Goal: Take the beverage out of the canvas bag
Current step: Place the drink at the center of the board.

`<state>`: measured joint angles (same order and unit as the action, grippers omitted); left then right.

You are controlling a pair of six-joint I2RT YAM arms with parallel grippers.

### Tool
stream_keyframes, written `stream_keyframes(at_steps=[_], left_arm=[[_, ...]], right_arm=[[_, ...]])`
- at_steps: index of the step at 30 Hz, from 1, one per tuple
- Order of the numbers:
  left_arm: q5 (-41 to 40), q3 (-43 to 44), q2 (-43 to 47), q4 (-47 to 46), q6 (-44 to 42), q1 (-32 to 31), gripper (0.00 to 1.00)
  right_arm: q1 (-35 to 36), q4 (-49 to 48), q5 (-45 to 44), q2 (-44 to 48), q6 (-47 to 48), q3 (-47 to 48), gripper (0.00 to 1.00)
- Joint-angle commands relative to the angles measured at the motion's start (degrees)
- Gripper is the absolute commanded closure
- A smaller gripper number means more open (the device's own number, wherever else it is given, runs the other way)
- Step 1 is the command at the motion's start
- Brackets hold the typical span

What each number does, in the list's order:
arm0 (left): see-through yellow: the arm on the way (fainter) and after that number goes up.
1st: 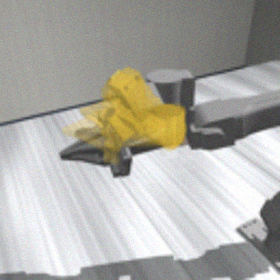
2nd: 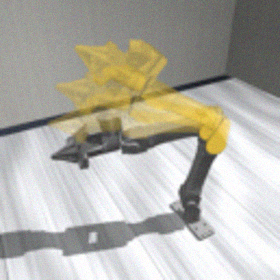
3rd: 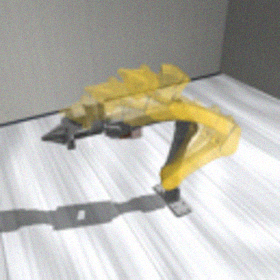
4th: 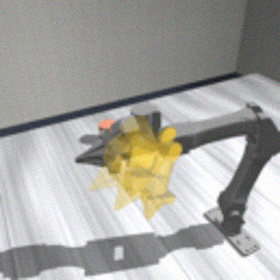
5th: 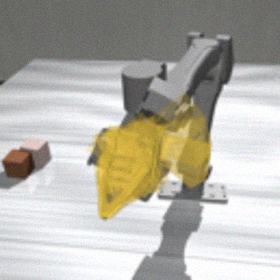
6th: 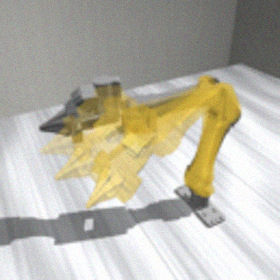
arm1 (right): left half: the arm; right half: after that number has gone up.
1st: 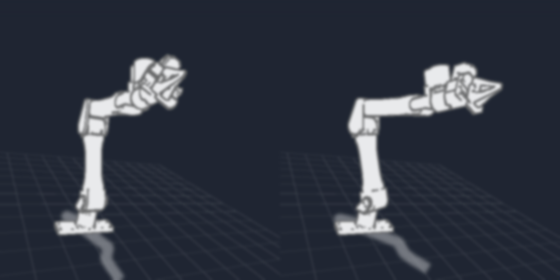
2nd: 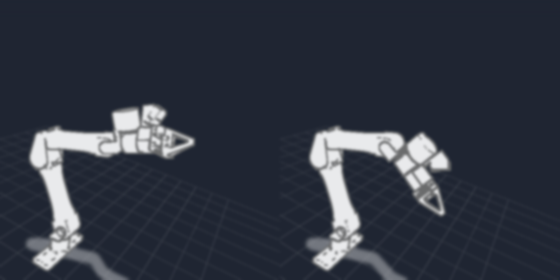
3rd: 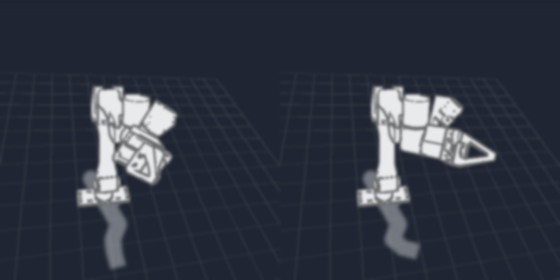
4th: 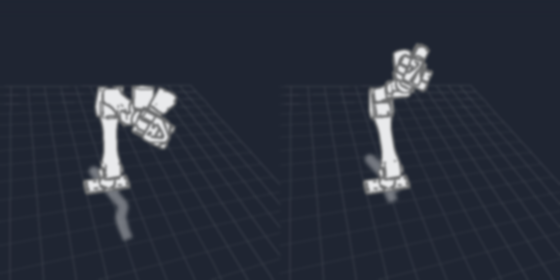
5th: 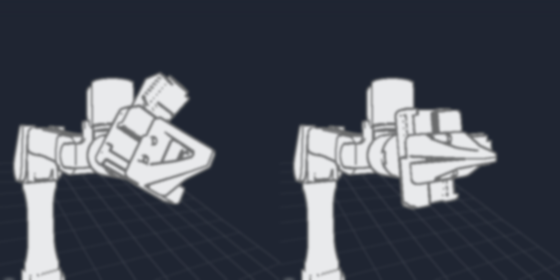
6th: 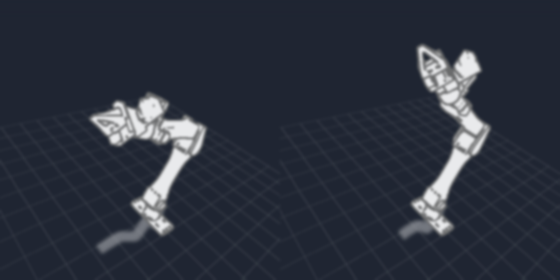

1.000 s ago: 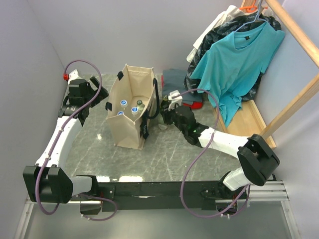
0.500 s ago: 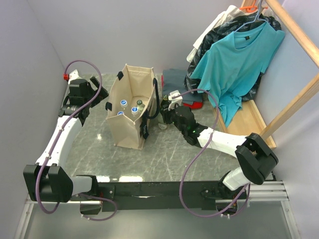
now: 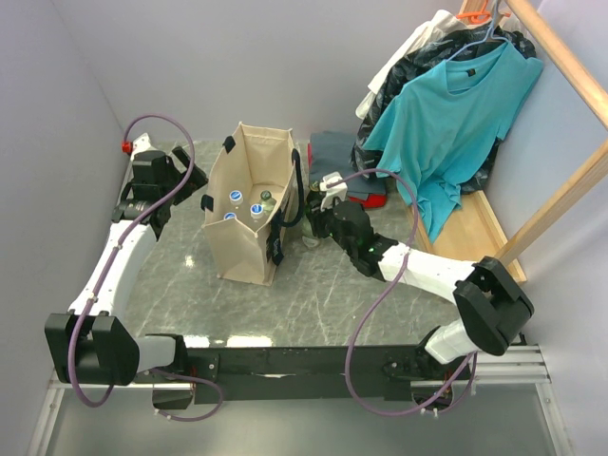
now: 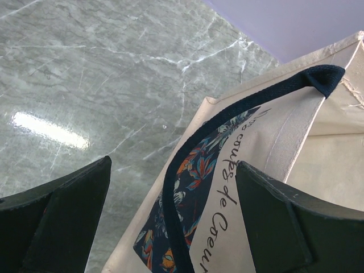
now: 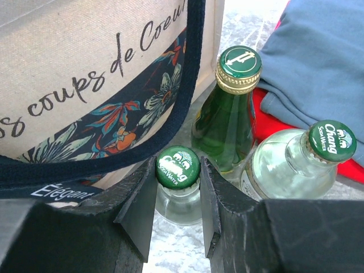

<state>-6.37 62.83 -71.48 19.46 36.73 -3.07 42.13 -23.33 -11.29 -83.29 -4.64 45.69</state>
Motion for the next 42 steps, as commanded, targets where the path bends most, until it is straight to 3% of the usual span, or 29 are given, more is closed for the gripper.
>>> stream_keyframes(at_steps=[1, 5, 8, 12, 27, 35, 42], left_arm=[[1.1, -0.07, 0.12, -2.5, 0.45, 0.08, 0.04], [1.27, -0.16, 0.03, -2.59, 0.45, 0.0, 0.04], [1.36, -0.16, 0.12, -2.5, 0.36, 0.08, 0.04], [1.1, -0.16, 0.12, -2.5, 0.18, 0.08, 0.04], [1.27, -0.34, 0.12, -2.5, 0.18, 0.08, 0.04], [0.84, 0.01, 0.29, -2.33, 0.1, 0.08, 0.04], [0.39, 0.98, 0.56, -1.89, 0.01, 0.08, 0.04]], right_arm=[[0.32, -4.62, -0.66, 4.36, 0.6, 4.23, 0.79], [0.32, -4.35, -0.75, 4.53, 0.69, 4.58, 0.77], [0.32, -4.09, -0.31, 4.45, 0.51, 4.67, 0.61], [0.41, -3.83, -0.23, 4.36, 0.34, 4.67, 0.55], [0.41, -2.33, -0.05, 5.41, 0.42, 5.28, 0.5], [0.32, 0.04, 0.3, 8.4, 1.74, 7.21, 0.43], [0.41, 3.11, 1.27, 9.19, 3.15, 9.94, 0.45]])
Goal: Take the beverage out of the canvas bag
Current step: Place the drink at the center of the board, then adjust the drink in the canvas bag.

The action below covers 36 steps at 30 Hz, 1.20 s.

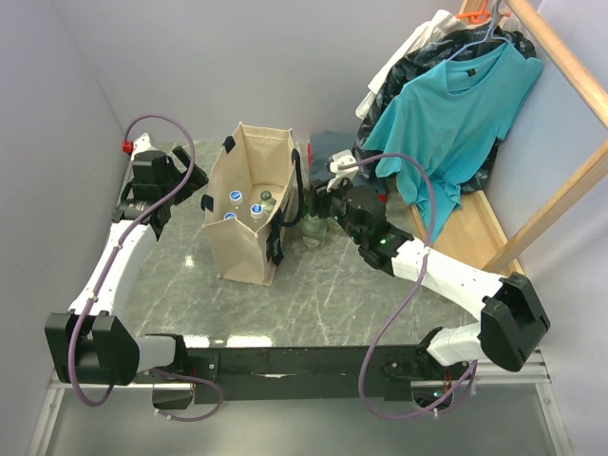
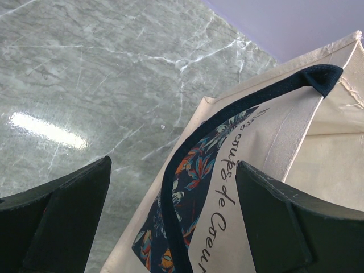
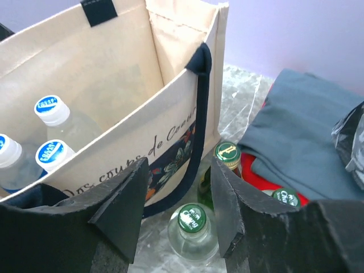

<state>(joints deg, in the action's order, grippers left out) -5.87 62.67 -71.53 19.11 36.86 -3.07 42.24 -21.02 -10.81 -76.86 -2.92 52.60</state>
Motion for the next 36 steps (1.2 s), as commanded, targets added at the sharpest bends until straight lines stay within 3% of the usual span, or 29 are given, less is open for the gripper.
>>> stream_keyframes(at_steps=[1, 9, 21, 36], left_arm=[[-0.28, 1.31, 0.77, -1.36, -0.12, 0.08, 0.04], [-1.86, 0.87, 2.62, -0.48, -0.04, 0.08, 0.04], [-3.27, 1.57, 6.66, 2.24, -0.21, 0.08, 0.04], [-3.18, 2.45, 6.84, 2.24, -0.12, 0.08, 0.04]], right_arm=[[0.21, 1.32, 0.88, 2.94, 1.51, 3.65, 0.45], [0.3, 5.01, 3.42, 3.74, 2.12, 7.42, 0.43], [0.3, 24.34, 9.13, 3.12, 1.78, 21.75, 0.4], [0.21, 30.59, 14.41, -0.04, 2.39, 29.75, 0.36]])
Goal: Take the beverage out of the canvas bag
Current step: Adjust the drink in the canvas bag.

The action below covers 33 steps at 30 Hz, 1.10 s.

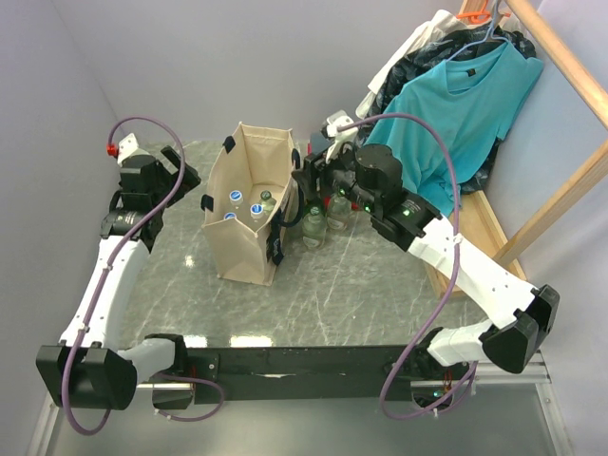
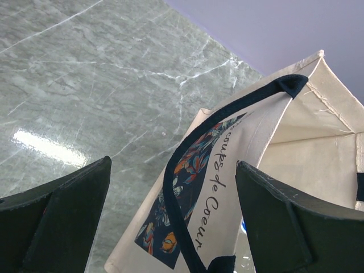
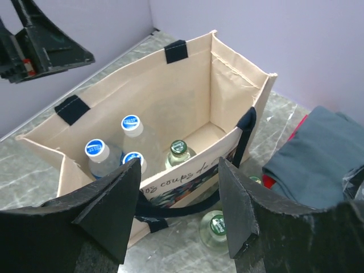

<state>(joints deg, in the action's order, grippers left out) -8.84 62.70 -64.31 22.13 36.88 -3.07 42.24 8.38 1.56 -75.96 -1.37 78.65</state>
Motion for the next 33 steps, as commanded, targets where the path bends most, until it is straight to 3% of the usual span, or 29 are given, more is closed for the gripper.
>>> stream_keyframes(at_steps=[1, 17, 33], left_arm=[[-0.21, 2.52, -0.55, -0.95, -0.23, 0.0, 0.04], [1.11, 4.01, -6.96, -3.94, -0.06, 0.08, 0.04], [0.58, 3.31, -7.67, -4.46, -0.06, 0.08, 0.04]], right_arm=[[0.21, 1.63, 2.74, -1.9, 0.84, 5.01, 0.36], [0.56, 3.57, 10.47, -10.08, 0.84, 13.89, 0.37], [1.18, 8.05, 10.65, -16.32, 3.3, 21.19, 0.37]])
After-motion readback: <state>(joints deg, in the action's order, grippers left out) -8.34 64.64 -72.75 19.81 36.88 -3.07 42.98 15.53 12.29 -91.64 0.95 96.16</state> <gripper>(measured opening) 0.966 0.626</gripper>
